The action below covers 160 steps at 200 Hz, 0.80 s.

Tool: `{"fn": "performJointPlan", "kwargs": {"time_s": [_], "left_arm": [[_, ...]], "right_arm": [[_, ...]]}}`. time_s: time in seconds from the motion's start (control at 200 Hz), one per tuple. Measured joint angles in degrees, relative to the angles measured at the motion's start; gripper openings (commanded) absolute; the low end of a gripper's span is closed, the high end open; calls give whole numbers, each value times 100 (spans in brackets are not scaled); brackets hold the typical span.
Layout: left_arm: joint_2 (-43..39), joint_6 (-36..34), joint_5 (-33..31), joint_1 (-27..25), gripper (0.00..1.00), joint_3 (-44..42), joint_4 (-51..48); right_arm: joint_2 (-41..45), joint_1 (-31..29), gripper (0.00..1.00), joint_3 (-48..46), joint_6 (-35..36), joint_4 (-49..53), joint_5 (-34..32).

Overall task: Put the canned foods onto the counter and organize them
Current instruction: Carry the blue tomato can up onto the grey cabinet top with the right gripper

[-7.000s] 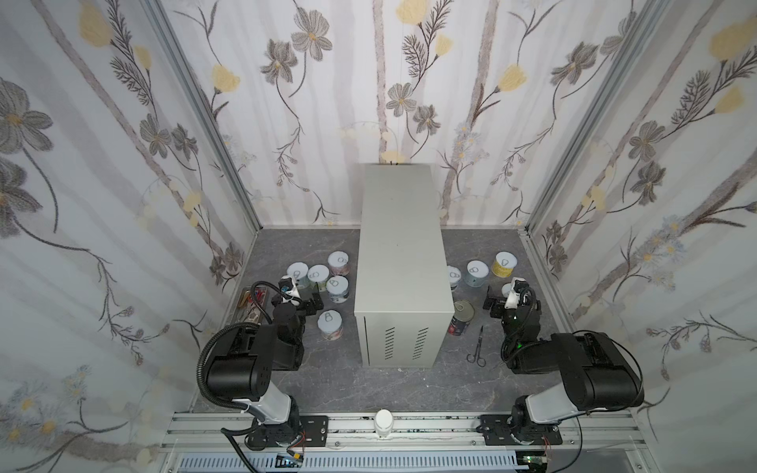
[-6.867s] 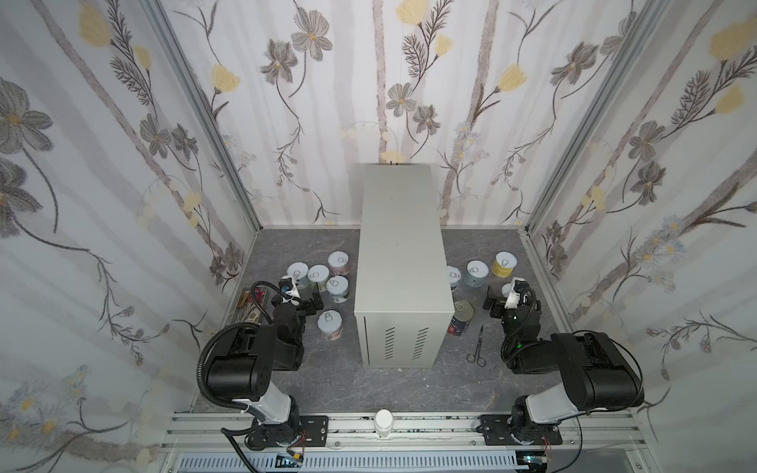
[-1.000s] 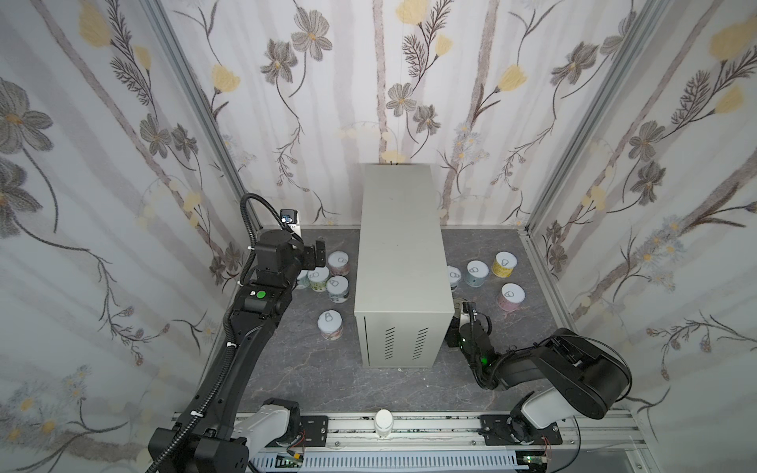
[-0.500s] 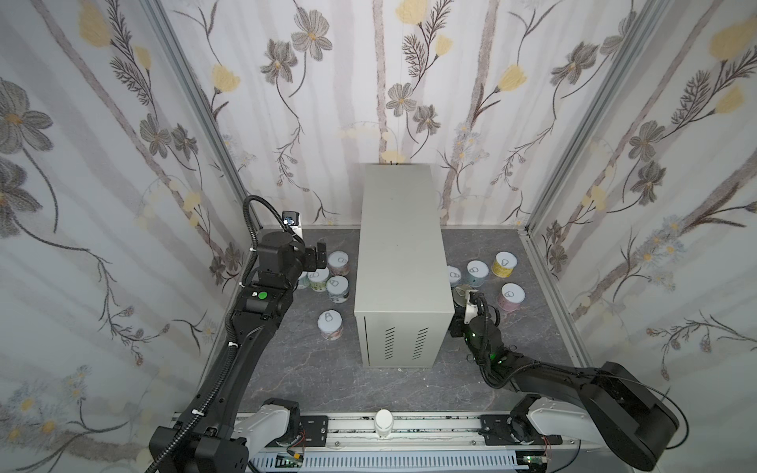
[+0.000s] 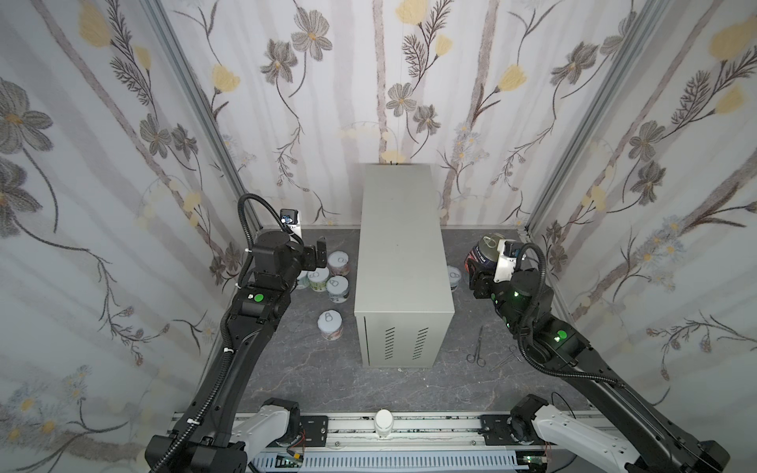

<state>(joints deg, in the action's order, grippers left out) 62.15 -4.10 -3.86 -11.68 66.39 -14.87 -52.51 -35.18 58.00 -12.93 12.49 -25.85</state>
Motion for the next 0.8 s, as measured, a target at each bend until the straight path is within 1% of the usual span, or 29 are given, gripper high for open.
{"fn": "performJointPlan", "kwargs": {"time_s": [0.105, 0.205, 0.32, 0.46, 0.605, 0.799], "left_arm": [[-87, 2, 96, -11, 100, 37, -15], [-203, 2, 162, -22, 100, 35, -59], [-328, 4, 256, -28, 100, 2, -79], [-420, 46, 461, -70, 100, -17, -155], [-503, 96, 817, -179, 100, 236, -310], [-627, -9, 1180, -494, 100, 570, -581]], "right_arm": [[-472, 0, 38, 1202, 122, 796, 168], [-868, -28, 38, 2083, 216, 1318, 326], [-1274, -144, 37, 2750, 262, 1690, 514], [-1814, -455, 38, 3180, 299, 1799, 660], [-2393, -782, 38, 3497, 339, 1912, 1073], [-3270, -1019, 38, 4551, 450, 2050, 1364]]}}
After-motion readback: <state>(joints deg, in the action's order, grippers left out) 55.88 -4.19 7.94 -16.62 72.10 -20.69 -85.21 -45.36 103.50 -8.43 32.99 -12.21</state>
